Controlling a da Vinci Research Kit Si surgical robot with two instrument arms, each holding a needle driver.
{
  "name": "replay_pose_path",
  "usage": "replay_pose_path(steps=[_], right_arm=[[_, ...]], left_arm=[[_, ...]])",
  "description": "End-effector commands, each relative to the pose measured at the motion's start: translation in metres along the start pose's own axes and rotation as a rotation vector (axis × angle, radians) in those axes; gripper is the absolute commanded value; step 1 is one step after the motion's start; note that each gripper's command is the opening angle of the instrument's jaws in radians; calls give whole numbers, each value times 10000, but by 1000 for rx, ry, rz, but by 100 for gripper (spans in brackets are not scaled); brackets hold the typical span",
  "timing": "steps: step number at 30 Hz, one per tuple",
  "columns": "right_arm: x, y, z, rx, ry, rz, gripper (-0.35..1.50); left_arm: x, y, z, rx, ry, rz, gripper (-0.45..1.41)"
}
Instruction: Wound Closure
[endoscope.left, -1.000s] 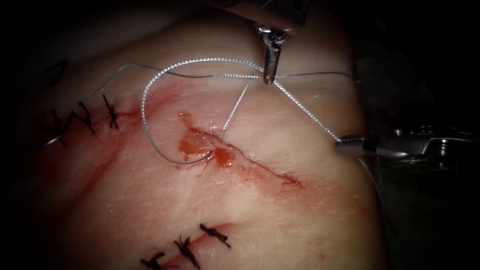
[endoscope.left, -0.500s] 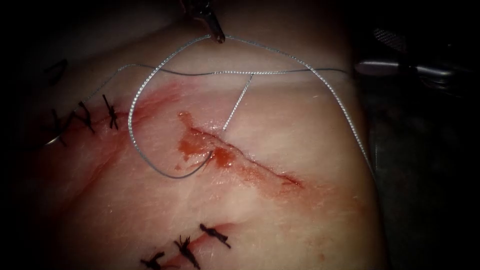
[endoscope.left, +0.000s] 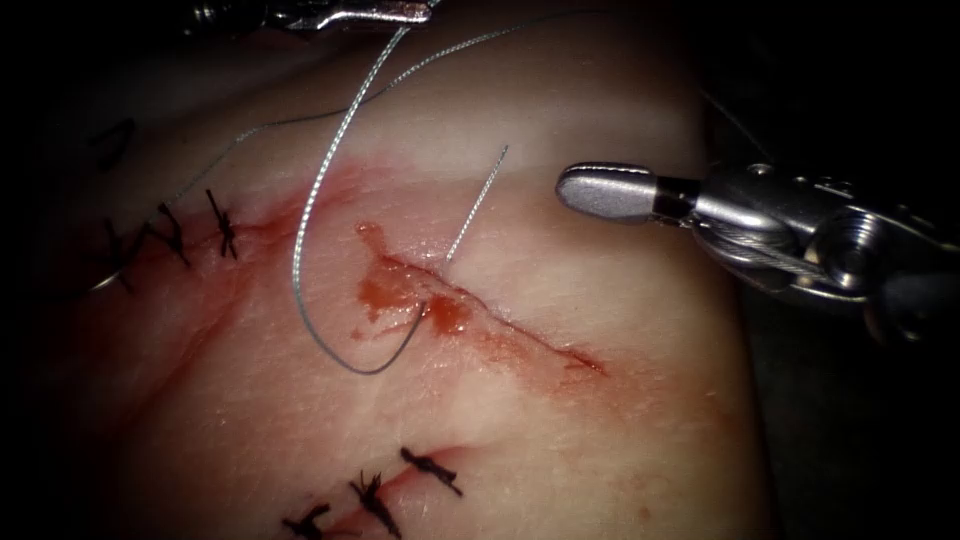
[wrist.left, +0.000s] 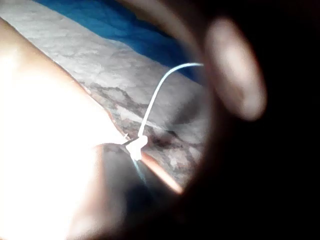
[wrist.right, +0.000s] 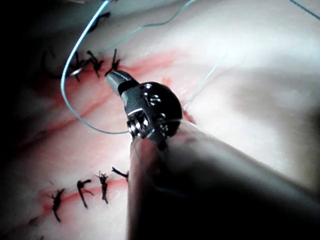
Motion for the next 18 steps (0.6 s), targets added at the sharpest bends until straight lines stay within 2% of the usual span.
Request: replay_pose_path(steps=[1, 5, 8, 13, 16, 18], right_arm=[[-14, 7, 20, -9, 2, -14, -35], [-28, 24, 52, -35, 14, -34, -35], [-39, 30, 73, -17, 18, -138, -35], [-68, 31, 108, 38, 27, -324, -35], [-85, 25, 125, 93, 49, -382, -35], [-93, 18, 132, 158, 100, -441, -35]], left_arm=[[0, -8, 9, -8, -21, 1, -45], [-1, -21, 33, -48, -75, 10, -45], [-5, -30, 42, -54, -71, 18, -45], [-11, -46, 46, -20, 12, 50, -45], [-10, -55, 43, 34, 92, 193, -45], [-11, -61, 38, 76, 144, 293, -45]])
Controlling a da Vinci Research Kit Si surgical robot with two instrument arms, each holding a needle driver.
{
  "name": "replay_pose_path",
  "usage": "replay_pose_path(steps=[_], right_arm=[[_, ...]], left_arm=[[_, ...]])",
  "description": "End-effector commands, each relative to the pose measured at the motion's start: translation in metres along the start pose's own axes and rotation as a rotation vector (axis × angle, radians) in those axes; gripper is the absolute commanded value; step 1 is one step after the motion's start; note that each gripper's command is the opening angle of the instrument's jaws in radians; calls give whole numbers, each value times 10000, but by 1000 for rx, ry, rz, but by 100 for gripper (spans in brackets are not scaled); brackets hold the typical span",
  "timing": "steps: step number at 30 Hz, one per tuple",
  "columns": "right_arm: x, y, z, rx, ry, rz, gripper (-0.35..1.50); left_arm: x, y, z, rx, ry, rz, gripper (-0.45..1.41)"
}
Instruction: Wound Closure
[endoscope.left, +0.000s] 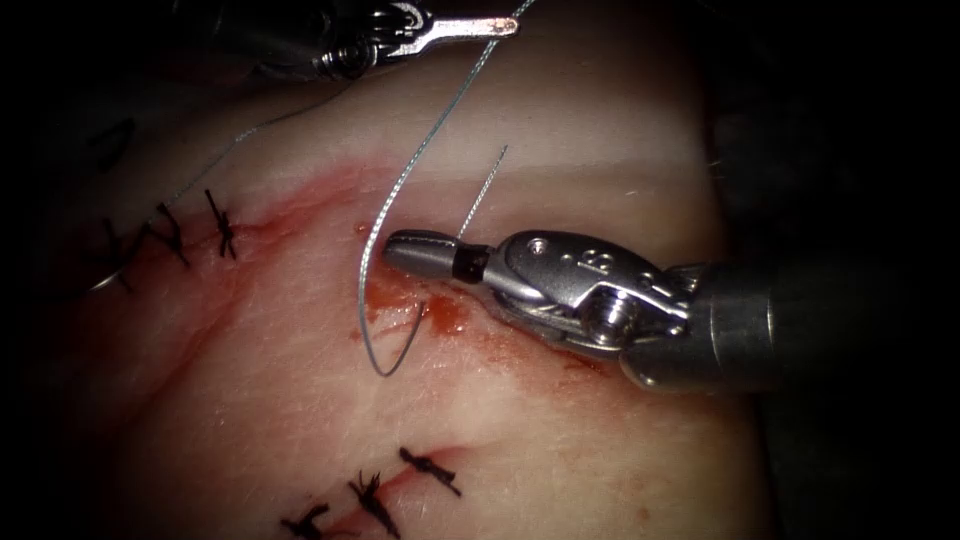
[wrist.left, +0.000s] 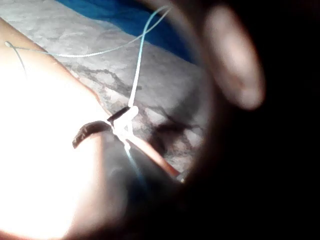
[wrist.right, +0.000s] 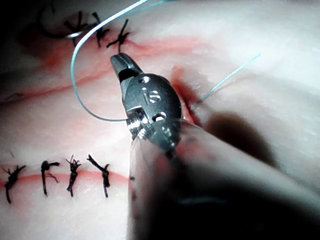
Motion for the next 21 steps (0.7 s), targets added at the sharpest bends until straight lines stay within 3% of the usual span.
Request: replay_pose_path(steps=[1, 7, 12, 21], right_arm=[[-10, -13, 16, 41, 50, -52, -35], [-5, -40, 28, 119, 156, -76, -35], [4, -48, 33, 108, 220, -49, -35], [32, -27, 30, -73, 371, 84, -35]], left_arm=[[-3, -7, 3, 20, 18, 20, -45], [-10, -25, -4, 90, 103, 169, -45], [-15, -43, -15, 132, 148, 302, -45], [-43, -71, -54, 273, 69, 429, -45]])
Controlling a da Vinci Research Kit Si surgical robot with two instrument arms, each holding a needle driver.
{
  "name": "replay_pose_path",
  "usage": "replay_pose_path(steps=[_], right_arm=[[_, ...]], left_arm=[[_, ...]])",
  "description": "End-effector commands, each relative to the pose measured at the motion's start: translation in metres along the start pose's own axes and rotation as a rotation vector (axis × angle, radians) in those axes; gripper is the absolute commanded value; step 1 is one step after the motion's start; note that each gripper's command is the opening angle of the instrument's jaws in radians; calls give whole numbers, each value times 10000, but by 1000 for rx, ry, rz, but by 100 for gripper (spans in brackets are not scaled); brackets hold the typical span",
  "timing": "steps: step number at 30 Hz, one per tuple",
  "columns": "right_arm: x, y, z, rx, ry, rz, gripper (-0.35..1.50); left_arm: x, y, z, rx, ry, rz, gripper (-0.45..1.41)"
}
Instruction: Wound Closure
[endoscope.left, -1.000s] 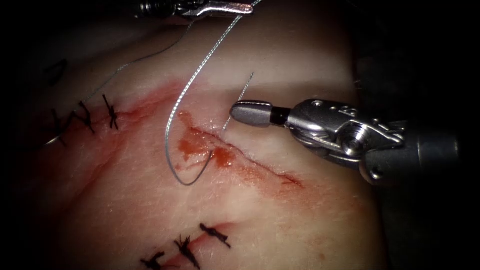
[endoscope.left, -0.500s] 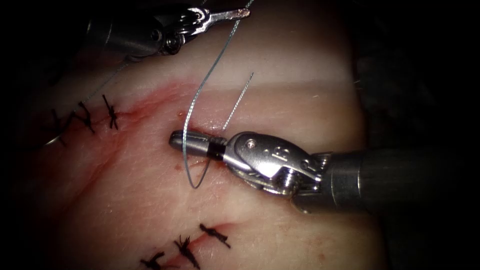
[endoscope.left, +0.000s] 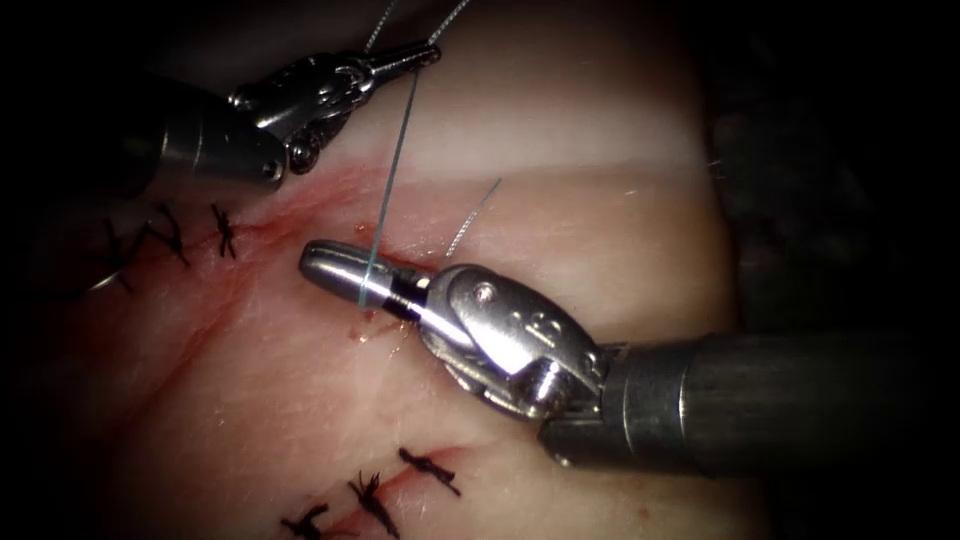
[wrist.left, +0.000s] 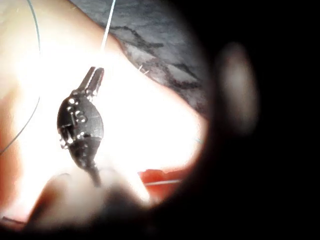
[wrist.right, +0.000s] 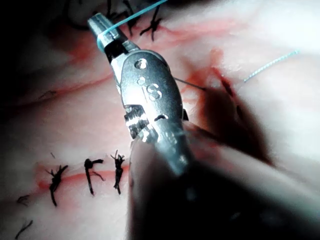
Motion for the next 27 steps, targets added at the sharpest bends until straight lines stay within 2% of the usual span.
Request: replay_pose_path(steps=[1, 5, 11, 15, 21, 27], right_arm=[[-2, 5, 7, -45, 16, -2, -35], [-1, 19, 5, -165, 59, -29, -35], [0, 40, 6, -279, 95, -64, -35], [1, 51, 4, -343, 87, -80, -35], [4, 62, 0, -450, 59, -88, -35], [8, 69, -7, -538, 67, -56, -35]], left_arm=[[-8, -1, -2, 12, -17, 2, -45], [-13, 7, -19, 27, -60, 0, -45], [-20, 30, -25, 31, -80, -30, -45], [-24, 45, -28, 33, -105, -33, -45], [-34, 69, -39, 87, -161, -37, -45], [-31, 71, -55, 100, -166, -32, -45]])
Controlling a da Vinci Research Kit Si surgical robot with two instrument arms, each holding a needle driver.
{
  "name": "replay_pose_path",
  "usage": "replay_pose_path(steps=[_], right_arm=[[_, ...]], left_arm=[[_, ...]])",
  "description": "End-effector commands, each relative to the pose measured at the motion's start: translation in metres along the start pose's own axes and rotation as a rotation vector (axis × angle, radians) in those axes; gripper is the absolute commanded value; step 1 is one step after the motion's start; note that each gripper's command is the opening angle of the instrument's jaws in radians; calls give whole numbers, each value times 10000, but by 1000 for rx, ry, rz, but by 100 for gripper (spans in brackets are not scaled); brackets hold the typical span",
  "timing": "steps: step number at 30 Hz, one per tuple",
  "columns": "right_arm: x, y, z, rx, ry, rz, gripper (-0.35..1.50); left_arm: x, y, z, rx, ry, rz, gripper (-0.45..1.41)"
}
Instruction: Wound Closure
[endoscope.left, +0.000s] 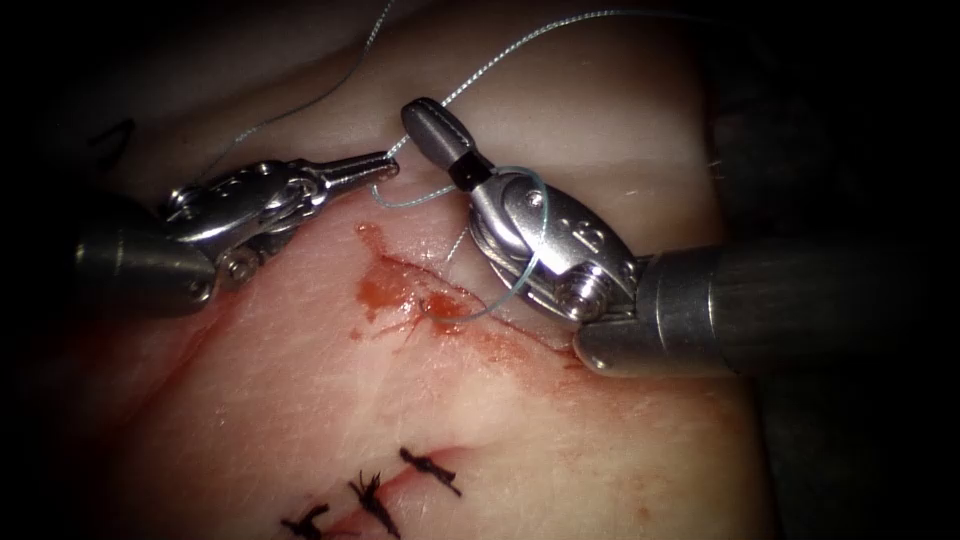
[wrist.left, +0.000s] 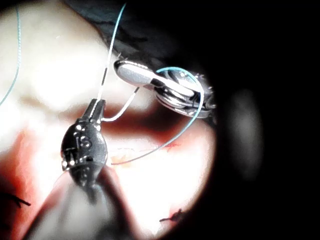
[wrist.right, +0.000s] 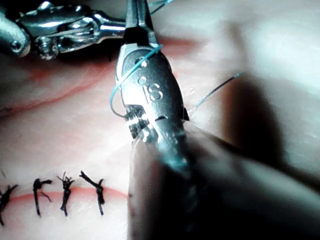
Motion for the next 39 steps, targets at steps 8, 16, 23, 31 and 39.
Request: replay_pose_path(steps=[8, 16, 23, 31, 39], right_arm=[[-4, 14, -4, -92, -89, 12, -35], [-19, 44, -9, -135, -286, 25, -35], [-30, 48, -4, 34, -397, 40, -35], [-62, 48, -11, 350, -527, -85, -35], [-75, 31, -15, 633, -480, -222, -35]], left_arm=[[19, -3, -10, 26, 26, -10, -45], [23, 20, -5, -170, -57, -67, -45], [18, 44, 10, -310, -102, -112, -45], [35, 53, 26, -379, -32, -161, -45], [31, 19, 45, -324, 14, -147, -45]])
